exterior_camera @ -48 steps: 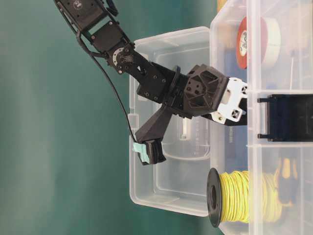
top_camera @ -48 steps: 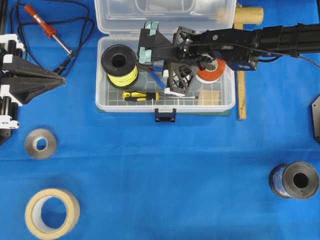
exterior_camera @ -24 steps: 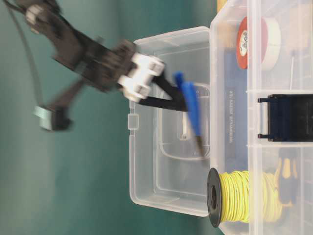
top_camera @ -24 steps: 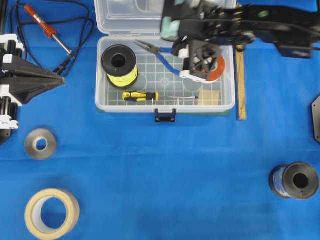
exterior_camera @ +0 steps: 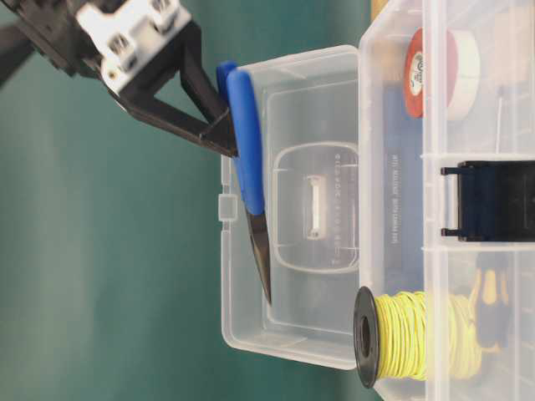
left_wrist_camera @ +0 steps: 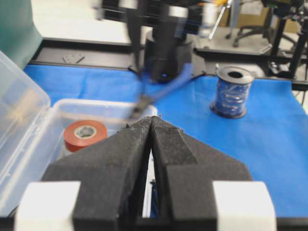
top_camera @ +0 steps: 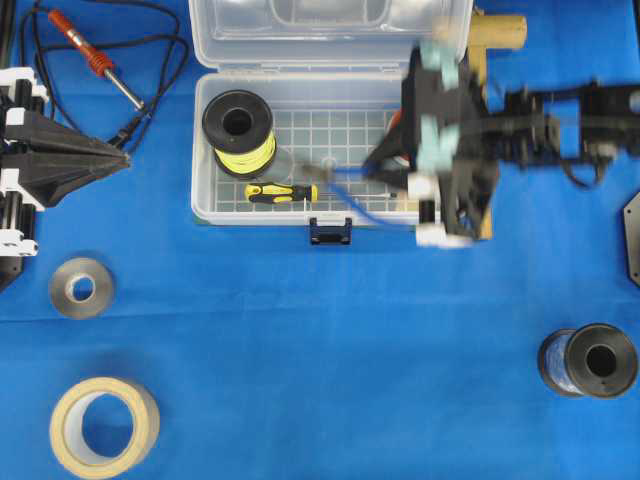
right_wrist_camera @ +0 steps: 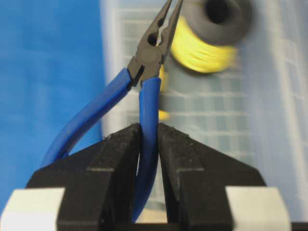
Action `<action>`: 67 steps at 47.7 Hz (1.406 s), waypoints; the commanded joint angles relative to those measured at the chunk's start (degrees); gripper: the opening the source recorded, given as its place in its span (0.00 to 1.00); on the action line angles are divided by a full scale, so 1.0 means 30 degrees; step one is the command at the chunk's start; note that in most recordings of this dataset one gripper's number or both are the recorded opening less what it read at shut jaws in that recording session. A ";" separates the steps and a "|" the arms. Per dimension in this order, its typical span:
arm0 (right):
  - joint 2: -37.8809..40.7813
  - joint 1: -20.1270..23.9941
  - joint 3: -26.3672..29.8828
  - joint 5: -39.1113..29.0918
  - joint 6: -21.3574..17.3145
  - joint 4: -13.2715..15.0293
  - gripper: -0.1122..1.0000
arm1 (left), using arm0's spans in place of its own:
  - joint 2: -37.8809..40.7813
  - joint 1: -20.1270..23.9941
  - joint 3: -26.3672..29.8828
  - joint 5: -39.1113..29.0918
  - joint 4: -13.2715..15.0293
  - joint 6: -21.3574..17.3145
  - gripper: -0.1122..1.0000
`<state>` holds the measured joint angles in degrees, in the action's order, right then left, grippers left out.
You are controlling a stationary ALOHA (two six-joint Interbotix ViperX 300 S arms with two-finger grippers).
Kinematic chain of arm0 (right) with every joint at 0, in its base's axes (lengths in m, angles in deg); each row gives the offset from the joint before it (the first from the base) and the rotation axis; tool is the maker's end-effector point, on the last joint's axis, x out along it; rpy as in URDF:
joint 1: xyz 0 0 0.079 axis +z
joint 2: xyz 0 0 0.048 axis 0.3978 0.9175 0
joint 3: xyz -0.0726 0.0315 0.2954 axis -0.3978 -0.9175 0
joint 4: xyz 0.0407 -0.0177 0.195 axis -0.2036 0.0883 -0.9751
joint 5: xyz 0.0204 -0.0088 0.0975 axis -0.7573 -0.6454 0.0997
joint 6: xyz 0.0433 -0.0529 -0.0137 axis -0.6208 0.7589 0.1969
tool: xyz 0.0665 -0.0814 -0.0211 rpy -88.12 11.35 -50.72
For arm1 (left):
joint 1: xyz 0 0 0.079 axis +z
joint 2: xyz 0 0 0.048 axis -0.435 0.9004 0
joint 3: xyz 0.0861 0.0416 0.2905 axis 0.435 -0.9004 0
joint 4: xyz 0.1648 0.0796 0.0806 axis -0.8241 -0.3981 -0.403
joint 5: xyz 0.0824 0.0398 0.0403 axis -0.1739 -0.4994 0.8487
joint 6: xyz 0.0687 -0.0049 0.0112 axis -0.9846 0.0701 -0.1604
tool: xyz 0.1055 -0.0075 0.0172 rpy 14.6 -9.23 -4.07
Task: Pick the nipper from the toolbox among several items.
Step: 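Lift the pliers out of the toolbox and carry them toward the front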
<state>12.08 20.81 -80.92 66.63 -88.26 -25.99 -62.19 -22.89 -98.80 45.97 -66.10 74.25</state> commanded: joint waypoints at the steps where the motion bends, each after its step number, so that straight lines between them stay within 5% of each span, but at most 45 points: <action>1: -0.0205 0.1436 0.0088 0.0967 -0.0234 -0.0029 0.22 | 0.0088 0.0117 0.0205 0.0117 0.0059 0.0029 0.10; 13: 0.2959 0.3750 0.0205 0.2754 -0.1641 -0.0059 0.22 | 0.0088 0.0205 0.0176 0.0176 0.0059 0.0059 0.10; 29: 0.7441 0.4365 0.0381 0.3691 -0.4805 -0.0117 0.22 | 0.0088 0.0205 0.0176 0.0117 0.0059 0.0117 0.10; 49: 0.8730 0.4336 0.0527 0.3281 -0.5273 -0.0117 0.23 | 0.0088 0.0205 0.0059 0.0117 0.0059 0.0117 0.10; 52: 0.8584 0.4277 0.0645 0.2783 -0.5244 -0.0088 0.32 | 0.0088 0.0205 0.0059 0.0117 0.0059 0.0117 0.10; 61: 0.6504 0.4131 0.0820 0.1025 -0.5010 0.0615 0.81 | 0.0088 0.0205 0.0059 0.0088 0.0059 0.0117 0.10; 67: 0.3662 0.3984 0.0527 0.0146 -0.5010 0.1699 0.82 | 0.0088 0.0205 0.0059 0.0088 0.0059 0.0117 0.10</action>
<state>30.18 33.11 -79.78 68.30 -103.37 -22.83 -62.19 -22.36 -99.24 45.97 -66.01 74.60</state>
